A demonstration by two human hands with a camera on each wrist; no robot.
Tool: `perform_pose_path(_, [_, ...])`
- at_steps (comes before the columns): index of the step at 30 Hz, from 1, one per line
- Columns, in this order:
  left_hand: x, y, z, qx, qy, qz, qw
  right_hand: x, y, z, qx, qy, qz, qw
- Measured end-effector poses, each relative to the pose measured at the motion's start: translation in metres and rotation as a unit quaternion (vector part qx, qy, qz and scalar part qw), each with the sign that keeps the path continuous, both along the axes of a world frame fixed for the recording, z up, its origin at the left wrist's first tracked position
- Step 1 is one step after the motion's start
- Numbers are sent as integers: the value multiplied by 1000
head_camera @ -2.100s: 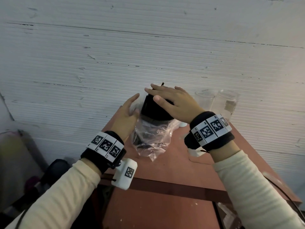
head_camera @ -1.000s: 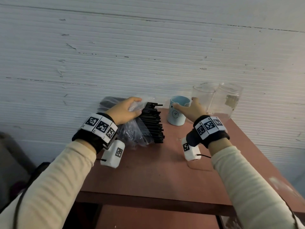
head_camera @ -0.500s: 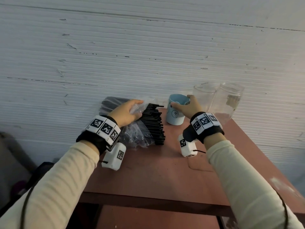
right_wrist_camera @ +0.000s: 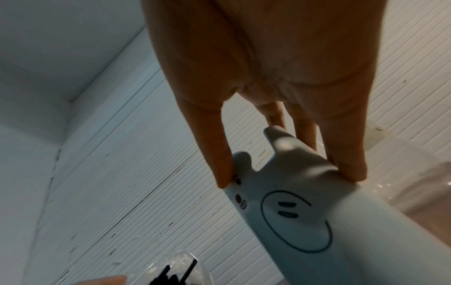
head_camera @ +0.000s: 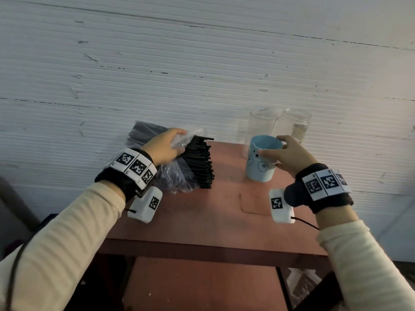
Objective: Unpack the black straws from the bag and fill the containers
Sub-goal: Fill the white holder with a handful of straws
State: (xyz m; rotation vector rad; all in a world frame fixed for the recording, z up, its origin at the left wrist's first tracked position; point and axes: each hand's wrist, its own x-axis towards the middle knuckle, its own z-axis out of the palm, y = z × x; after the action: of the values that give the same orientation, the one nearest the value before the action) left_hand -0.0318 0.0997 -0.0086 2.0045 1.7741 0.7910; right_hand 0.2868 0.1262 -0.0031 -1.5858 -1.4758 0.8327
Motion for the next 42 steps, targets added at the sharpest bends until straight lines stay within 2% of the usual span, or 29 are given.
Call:
perform_pose_path(4, [2, -8, 5, 7, -28, -16, 999, 5, -1, -3, -47, -6, -11, 999])
perform_pose_path(7, [2, -12, 7, 12, -51, -12, 999, 2, -6, -1, -63, -53, -16, 996])
perform_pose_path(9, [2, -14, 8, 22, -63, -3, 998, -4, -12, 2, -24, -112, -29, 993])
perform_pose_path(12, [1, -17, 11, 33, -74, 14, 997, -24, -24, 11, 103, -150, -31, 983])
perform_pose_path(14, [1, -19, 13, 34, -80, 21, 996, -45, -29, 16, 171, -144, 11, 975])
perform_pose_path(16, [1, -20, 14, 27, -83, 23, 996, -70, -27, 17, 196, -146, 79, 967])
perform_pose_path(21, [4, -22, 17, -3, -79, 25, 997, -133, -12, 5, 62, -143, 238, 959])
perform_pose_path(24, [7, -25, 17, -15, -66, 22, 997, -151, -8, -8, 78, -155, 245, 954])
perform_pose_path(28, [7, -28, 18, -19, -69, 19, 997, -142, -3, -8, 72, -114, 227, 964])
perform_pose_path(32, [7, -31, 18, -12, -76, 28, 997, -115, -1, 2, 62, -34, 230, 971])
perform_pose_path(35, [8, -31, 19, -14, -77, 34, 996, -102, -4, 5, 28, -3, 237, 971])
perform_pose_path(39, [11, -31, 20, -16, -71, 41, 997, -115, -7, -2, -31, 70, 246, 966])
perform_pose_path(42, [14, -31, 21, -19, -71, 47, 996, -128, -9, -11, 18, 80, 228, 970])
